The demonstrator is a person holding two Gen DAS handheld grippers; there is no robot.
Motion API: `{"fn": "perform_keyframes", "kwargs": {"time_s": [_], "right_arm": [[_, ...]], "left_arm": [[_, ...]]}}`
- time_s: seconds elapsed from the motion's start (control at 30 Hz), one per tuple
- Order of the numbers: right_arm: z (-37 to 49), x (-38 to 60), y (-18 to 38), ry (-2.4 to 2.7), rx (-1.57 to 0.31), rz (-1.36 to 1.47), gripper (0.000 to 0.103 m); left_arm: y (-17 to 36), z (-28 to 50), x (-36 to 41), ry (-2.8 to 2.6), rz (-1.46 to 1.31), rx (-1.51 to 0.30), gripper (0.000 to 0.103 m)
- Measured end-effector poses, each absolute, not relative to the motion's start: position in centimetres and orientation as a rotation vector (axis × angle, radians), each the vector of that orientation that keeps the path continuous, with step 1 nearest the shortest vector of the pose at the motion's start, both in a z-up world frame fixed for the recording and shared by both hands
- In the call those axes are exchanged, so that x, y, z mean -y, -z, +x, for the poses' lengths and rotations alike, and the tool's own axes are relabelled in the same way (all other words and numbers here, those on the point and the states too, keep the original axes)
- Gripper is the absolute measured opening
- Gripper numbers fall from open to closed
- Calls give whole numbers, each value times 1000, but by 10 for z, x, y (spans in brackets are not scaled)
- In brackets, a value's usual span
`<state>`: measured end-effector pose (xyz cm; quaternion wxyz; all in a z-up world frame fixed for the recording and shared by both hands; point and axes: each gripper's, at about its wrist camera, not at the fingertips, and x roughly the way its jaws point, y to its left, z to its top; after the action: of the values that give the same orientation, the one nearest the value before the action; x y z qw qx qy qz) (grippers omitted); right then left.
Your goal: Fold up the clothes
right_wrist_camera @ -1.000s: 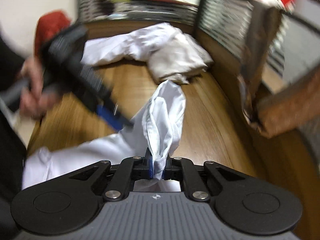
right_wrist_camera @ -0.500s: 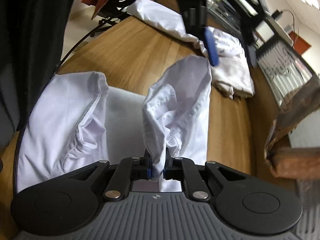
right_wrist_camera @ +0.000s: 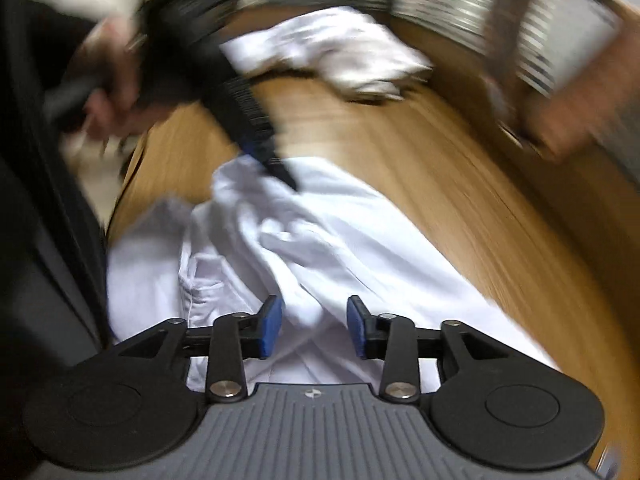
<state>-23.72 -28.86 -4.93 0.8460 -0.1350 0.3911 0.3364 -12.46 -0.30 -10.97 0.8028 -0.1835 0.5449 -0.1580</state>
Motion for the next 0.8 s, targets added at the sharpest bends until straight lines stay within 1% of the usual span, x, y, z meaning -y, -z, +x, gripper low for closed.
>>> {"fn": "perform_keyframes", "kwargs": {"time_s": [0.03,0.07,0.1,0.17,0.3,0.4,0.53,0.57,0.63,0.67,0.7,0.77,0.8], "right_arm": [[-236,302,44,-665,-836,-218,47],[-235,315,40,-604,-845,-158,53],[-233,328,38,-535,-857,-103,57],[-229,358,39,-386,-873,17,58],[-215,404,64,-130,-933,279,58],[-205,432,90,-54,-953,474,58],[-190,450,115,-51,-975,626,57],[-187,452,121,-64,-982,666,56],[-184,455,130,-97,-996,732,36],[-185,455,129,-101,-990,730,21],[-186,455,129,-103,-984,726,16],[-191,455,122,-63,-976,677,13],[-193,450,121,-38,-988,642,9]], "left_arm": [[105,-126,4,345,-370,-1151,40],[101,-128,6,357,-346,-1133,43],[96,-129,8,373,-324,-1115,44],[93,-131,15,411,-279,-1097,44],[103,-126,37,430,-180,-1132,44],[110,-126,38,447,-151,-1129,44],[117,-127,37,460,-139,-1121,44],[118,-127,37,461,-137,-1119,44],[121,-127,36,464,-133,-1117,44],[122,-127,36,463,-132,-1117,44],[123,-127,36,458,-133,-1119,43],[125,-126,36,452,-132,-1119,42],[126,-127,37,455,-125,-1115,42]]}}
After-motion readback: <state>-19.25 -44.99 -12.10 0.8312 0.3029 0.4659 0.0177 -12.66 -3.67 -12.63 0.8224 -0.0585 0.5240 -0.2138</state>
